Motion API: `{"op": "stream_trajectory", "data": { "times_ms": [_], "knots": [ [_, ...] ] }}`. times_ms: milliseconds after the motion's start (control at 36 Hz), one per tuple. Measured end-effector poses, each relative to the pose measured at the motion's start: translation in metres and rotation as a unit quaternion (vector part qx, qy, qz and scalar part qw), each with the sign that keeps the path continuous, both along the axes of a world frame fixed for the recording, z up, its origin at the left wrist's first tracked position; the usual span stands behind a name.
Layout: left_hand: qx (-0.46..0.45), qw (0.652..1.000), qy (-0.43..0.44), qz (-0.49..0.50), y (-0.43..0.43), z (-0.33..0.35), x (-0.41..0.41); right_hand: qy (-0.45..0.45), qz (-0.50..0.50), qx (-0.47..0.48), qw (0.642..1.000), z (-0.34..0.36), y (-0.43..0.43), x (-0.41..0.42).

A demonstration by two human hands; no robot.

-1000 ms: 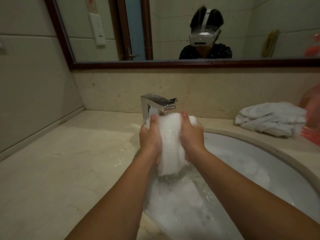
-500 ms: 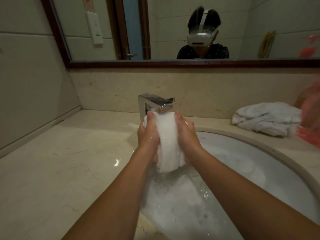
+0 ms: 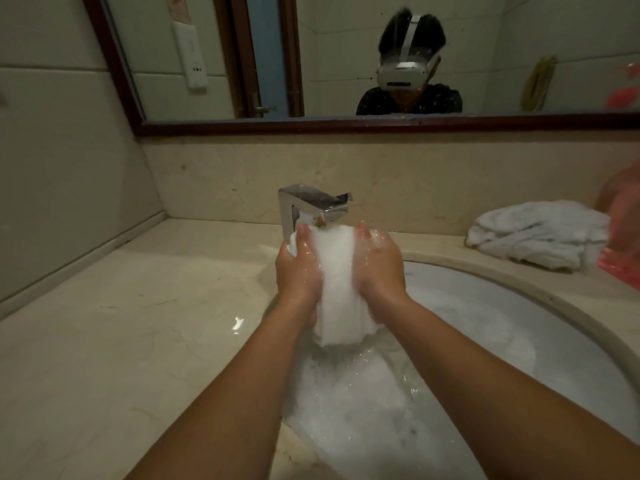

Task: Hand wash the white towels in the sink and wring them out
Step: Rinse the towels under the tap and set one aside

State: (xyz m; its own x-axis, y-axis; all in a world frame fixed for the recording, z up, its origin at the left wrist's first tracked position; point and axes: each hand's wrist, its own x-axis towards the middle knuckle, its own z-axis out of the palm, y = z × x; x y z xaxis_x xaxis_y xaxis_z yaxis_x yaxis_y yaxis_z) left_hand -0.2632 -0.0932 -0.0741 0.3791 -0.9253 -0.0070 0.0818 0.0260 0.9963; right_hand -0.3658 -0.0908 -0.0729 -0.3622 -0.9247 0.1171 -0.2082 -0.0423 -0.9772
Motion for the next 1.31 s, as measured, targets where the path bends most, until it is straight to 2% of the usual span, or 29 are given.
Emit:
{"op": "stream_trajectory", "data": {
  "times_ms": [167,306,361,472,528,611,694,750,833,889,944,1056,1167,1250,1306],
  "knots": [
    [0.005,0.999,0.032,0.019,-0.002,0.002,0.000,-0.014,0.023,0.008,1.000,-0.002,0.000,-0.005],
    [-0.005,0.999,0.011,0.047,0.002,0.004,-0.004,0.074,0.024,0.001,0.997,-0.001,0.010,-0.006],
    [-0.015,0.999,-0.020,0.035,0.003,0.002,-0.006,0.057,0.069,0.018,0.996,-0.004,0.013,-0.001],
    [-0.040,0.998,-0.030,-0.047,0.007,0.000,-0.007,-0.045,0.121,0.003,0.992,-0.005,0.020,0.006],
    [-0.040,0.994,0.010,-0.097,0.009,-0.001,-0.006,-0.086,0.154,-0.011,0.984,-0.005,0.020,-0.002],
    [-0.036,0.987,0.073,-0.142,0.011,-0.002,-0.004,-0.173,0.151,0.028,0.973,-0.008,0.016,-0.019],
    [-0.028,0.988,0.082,-0.130,0.012,-0.001,-0.005,-0.286,0.165,0.085,0.940,-0.010,0.009,-0.024],
    [-0.034,0.994,0.068,-0.081,0.010,0.003,-0.005,-0.366,0.166,0.120,0.908,-0.007,0.011,-0.024],
    [-0.045,0.999,-0.019,0.003,0.008,0.003,-0.002,-0.427,0.180,0.104,0.880,-0.004,0.012,-0.027],
    [-0.031,0.998,-0.054,0.015,0.008,0.003,-0.002,-0.433,0.181,0.078,0.880,-0.002,0.010,-0.028],
    [0.012,0.999,-0.042,-0.011,0.004,0.000,-0.003,-0.437,0.163,0.045,0.883,-0.002,0.007,-0.027],
    [0.088,0.987,0.074,-0.116,-0.004,-0.009,-0.009,-0.457,0.128,0.021,0.880,-0.006,-0.003,-0.025],
    [0.114,0.971,0.122,-0.173,-0.003,-0.006,-0.011,-0.470,0.118,0.013,0.875,-0.009,-0.011,-0.025],
    [0.115,0.962,0.190,-0.157,-0.005,-0.003,-0.008,-0.429,0.129,0.021,0.894,-0.009,-0.013,-0.022],
    [0.106,0.967,0.180,-0.148,-0.008,-0.005,-0.006,-0.367,0.110,0.043,0.923,-0.009,-0.014,-0.024]
  ]
}}
